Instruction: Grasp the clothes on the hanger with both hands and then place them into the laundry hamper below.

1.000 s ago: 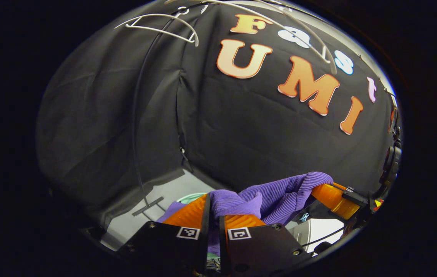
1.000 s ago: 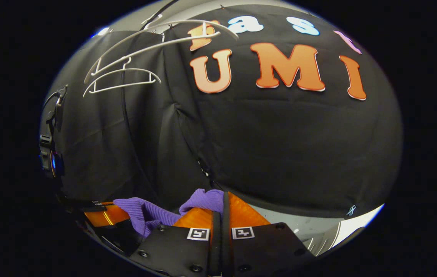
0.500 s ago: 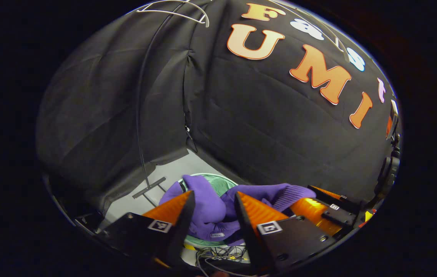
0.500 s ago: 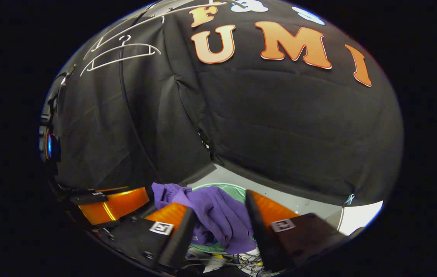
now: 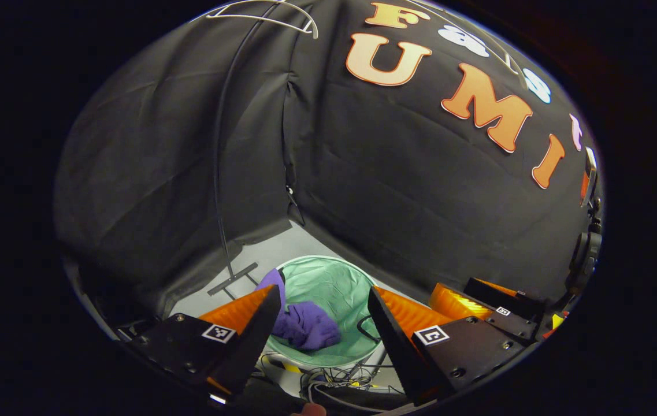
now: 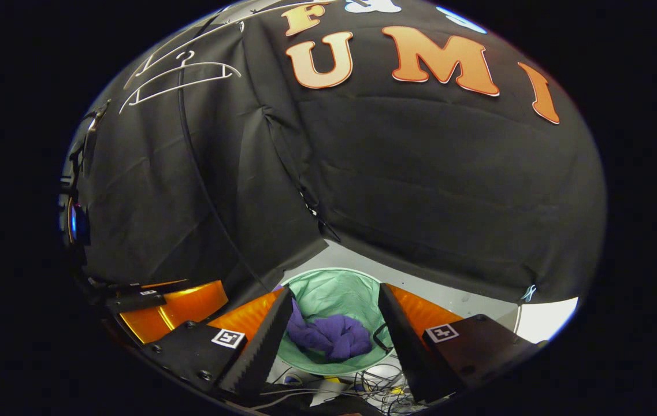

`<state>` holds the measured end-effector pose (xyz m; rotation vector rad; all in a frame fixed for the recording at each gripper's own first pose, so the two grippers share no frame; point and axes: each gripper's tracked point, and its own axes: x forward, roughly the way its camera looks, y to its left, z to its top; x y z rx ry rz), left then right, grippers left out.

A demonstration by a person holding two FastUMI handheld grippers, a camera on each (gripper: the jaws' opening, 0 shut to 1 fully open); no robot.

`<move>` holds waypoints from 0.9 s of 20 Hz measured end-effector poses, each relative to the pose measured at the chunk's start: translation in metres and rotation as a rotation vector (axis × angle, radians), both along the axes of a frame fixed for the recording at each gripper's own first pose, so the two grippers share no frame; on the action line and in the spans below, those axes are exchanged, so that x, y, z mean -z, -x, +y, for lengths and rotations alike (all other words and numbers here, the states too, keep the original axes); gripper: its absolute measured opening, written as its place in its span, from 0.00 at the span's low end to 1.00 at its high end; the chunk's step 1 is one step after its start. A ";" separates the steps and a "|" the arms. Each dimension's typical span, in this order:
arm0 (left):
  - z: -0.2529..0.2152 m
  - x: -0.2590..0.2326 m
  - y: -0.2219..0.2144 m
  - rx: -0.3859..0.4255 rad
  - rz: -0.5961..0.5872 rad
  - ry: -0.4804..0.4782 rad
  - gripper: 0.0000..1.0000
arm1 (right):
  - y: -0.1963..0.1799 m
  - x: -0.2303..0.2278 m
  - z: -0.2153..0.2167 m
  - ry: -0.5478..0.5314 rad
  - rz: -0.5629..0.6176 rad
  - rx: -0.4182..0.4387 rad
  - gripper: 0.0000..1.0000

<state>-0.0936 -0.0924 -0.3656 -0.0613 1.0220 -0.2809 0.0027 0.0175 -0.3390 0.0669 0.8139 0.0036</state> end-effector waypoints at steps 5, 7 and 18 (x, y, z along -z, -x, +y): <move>0.008 -0.011 0.001 -0.002 -0.028 0.022 0.98 | 0.006 -0.013 0.009 -0.007 -0.033 0.010 0.98; 0.009 -0.023 -0.002 0.014 -0.071 0.032 0.97 | 0.005 -0.025 0.012 -0.006 -0.068 0.010 0.98; 0.009 -0.123 -0.061 0.070 -0.360 0.188 0.97 | -0.011 -0.148 0.042 0.090 -0.338 0.075 0.98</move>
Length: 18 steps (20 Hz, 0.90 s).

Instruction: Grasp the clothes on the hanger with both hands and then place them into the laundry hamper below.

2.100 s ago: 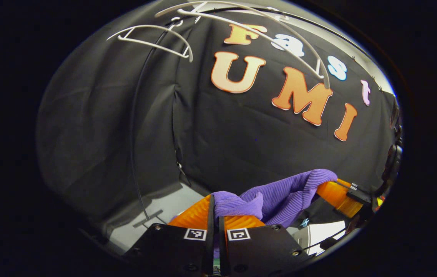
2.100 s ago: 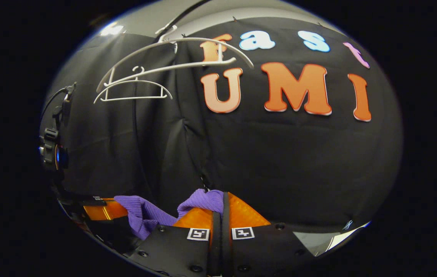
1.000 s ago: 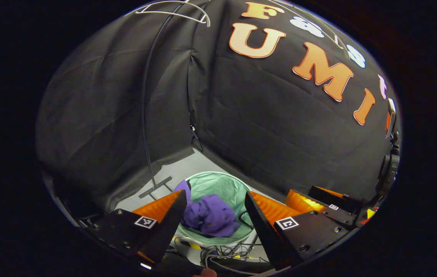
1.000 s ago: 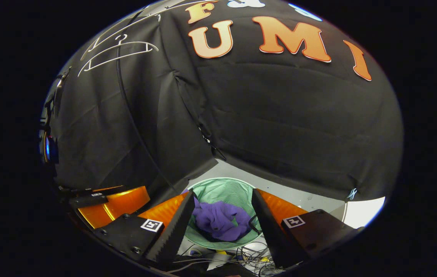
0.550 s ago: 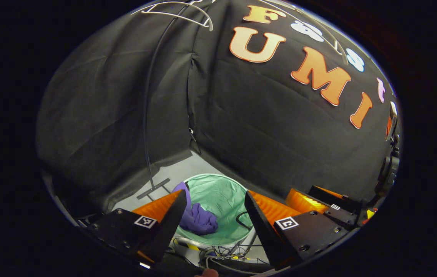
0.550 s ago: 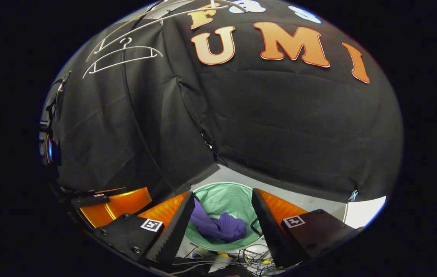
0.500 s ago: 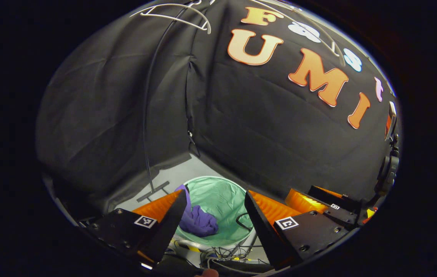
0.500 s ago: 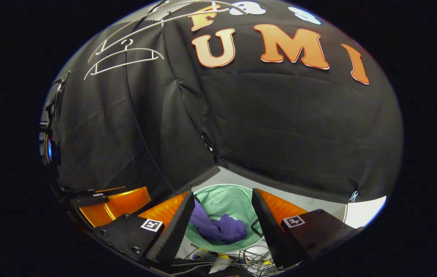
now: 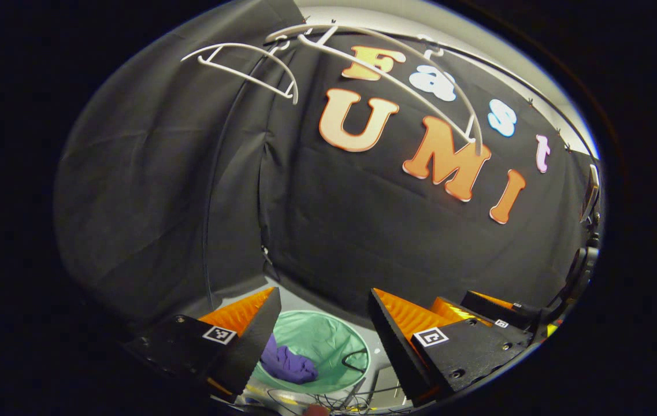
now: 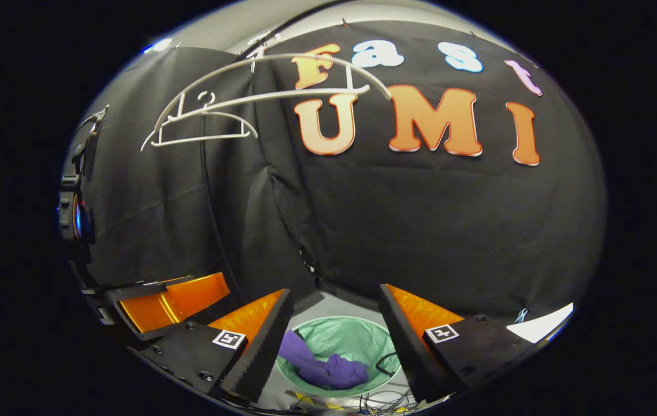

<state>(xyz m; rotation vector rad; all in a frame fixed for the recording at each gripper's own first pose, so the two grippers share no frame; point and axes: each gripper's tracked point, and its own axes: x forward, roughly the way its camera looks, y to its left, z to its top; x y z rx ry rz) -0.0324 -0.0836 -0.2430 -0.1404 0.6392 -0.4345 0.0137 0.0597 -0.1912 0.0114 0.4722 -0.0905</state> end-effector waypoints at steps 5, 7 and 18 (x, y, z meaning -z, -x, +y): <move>0.013 -0.044 -0.034 0.023 -0.170 -0.010 0.99 | -0.008 -0.061 0.000 0.038 -0.133 0.059 0.98; 0.013 -0.067 -0.040 0.013 -0.223 0.007 0.95 | -0.003 -0.086 -0.011 0.069 -0.183 0.079 0.97; -0.001 -0.167 0.035 -0.095 -0.334 0.026 0.99 | 0.069 -0.178 -0.067 0.089 -0.324 0.039 0.98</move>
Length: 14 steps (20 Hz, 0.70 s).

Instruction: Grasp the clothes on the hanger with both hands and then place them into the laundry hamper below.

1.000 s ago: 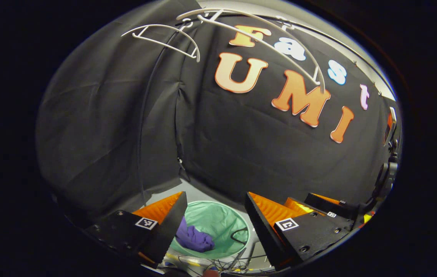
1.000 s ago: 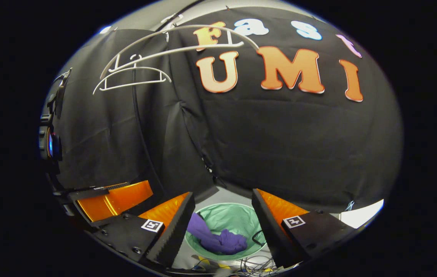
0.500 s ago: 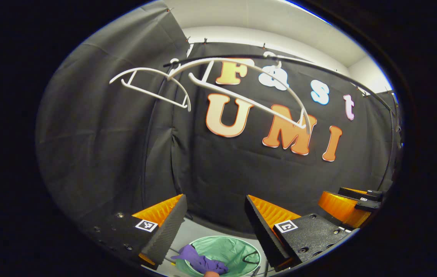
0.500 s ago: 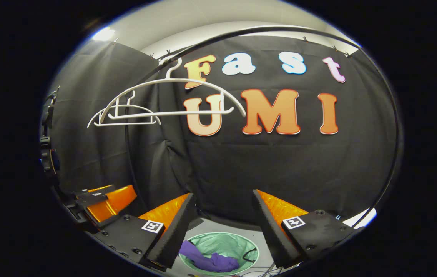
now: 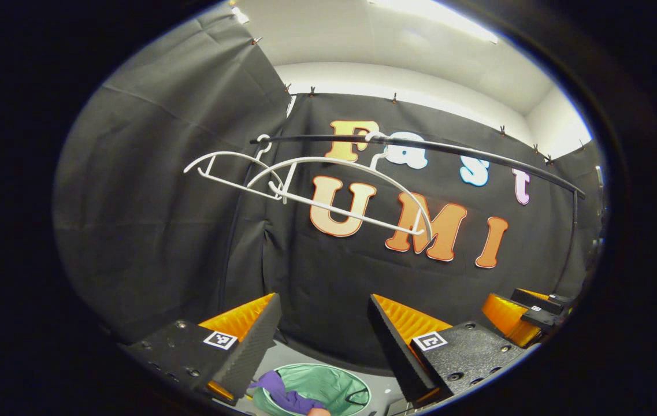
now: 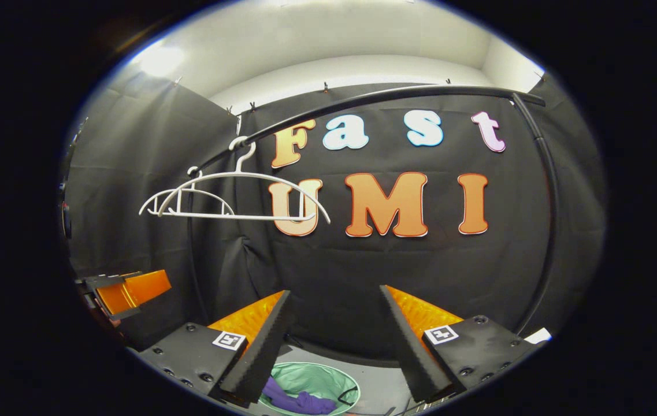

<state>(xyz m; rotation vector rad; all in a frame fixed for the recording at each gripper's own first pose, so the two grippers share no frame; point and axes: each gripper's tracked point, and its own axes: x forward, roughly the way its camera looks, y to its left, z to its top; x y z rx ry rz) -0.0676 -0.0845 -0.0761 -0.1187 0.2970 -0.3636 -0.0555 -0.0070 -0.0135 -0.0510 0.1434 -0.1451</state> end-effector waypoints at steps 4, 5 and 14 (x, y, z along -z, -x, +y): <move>-0.008 -0.025 0.035 -0.032 -0.044 -0.006 0.92 | 0.031 -0.021 -0.023 -0.017 -0.023 -0.030 0.97; -0.009 -0.031 0.043 -0.040 -0.054 -0.013 0.92 | 0.040 -0.024 -0.027 -0.018 -0.023 -0.038 0.97; -0.019 -0.052 0.105 -0.103 -0.099 -0.053 0.99 | 0.104 -0.042 -0.053 -0.034 -0.057 -0.096 0.92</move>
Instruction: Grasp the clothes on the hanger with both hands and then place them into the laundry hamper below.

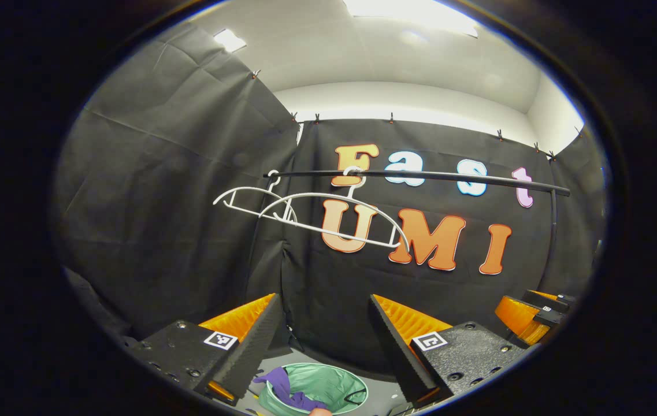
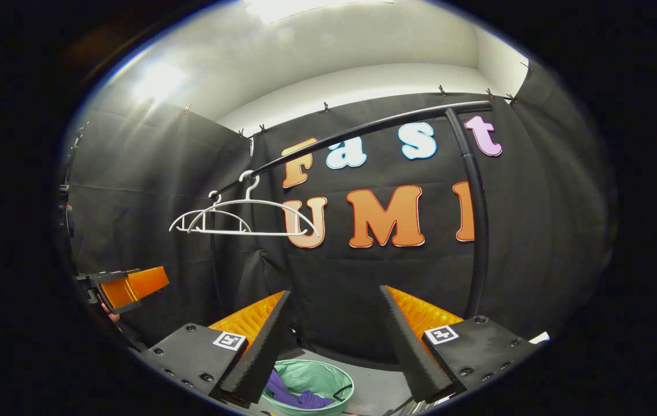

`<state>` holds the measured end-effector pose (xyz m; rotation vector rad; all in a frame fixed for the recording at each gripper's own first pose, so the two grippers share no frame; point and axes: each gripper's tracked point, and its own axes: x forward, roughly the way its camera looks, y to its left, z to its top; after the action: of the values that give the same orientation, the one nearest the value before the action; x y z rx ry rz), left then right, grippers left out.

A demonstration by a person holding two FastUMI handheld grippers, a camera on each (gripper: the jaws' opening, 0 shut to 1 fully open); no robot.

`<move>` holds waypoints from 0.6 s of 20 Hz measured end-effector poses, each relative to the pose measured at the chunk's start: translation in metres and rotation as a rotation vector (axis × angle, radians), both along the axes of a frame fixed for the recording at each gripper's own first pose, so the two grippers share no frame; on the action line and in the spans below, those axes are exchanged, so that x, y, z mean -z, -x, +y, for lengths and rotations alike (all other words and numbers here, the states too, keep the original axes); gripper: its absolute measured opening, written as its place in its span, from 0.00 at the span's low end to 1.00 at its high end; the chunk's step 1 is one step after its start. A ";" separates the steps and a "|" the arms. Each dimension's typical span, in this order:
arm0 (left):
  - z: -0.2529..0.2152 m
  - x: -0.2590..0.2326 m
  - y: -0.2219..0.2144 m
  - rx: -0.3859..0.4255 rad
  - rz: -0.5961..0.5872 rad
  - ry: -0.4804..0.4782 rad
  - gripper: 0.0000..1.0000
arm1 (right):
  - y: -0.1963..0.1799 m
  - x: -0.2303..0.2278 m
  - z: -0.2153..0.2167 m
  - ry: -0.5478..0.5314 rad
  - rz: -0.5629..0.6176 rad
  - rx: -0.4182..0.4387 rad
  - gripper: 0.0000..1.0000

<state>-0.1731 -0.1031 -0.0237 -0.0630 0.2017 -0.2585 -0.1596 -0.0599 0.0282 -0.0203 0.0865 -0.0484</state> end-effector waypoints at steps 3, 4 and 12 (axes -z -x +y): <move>-0.002 -0.007 0.009 0.023 -0.005 -0.011 0.97 | 0.007 -0.002 -0.005 -0.015 -0.007 0.011 0.97; -0.004 -0.008 0.009 0.030 -0.005 -0.007 0.96 | 0.008 -0.001 -0.007 -0.012 -0.007 0.018 0.97; -0.030 -0.010 0.004 0.094 -0.008 0.012 0.95 | 0.012 -0.002 -0.015 -0.002 -0.009 0.051 0.97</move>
<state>-0.1769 -0.1332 -0.0140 -0.0649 0.1954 -0.3532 -0.1712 -0.0747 0.0299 -0.0157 0.0781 -0.0993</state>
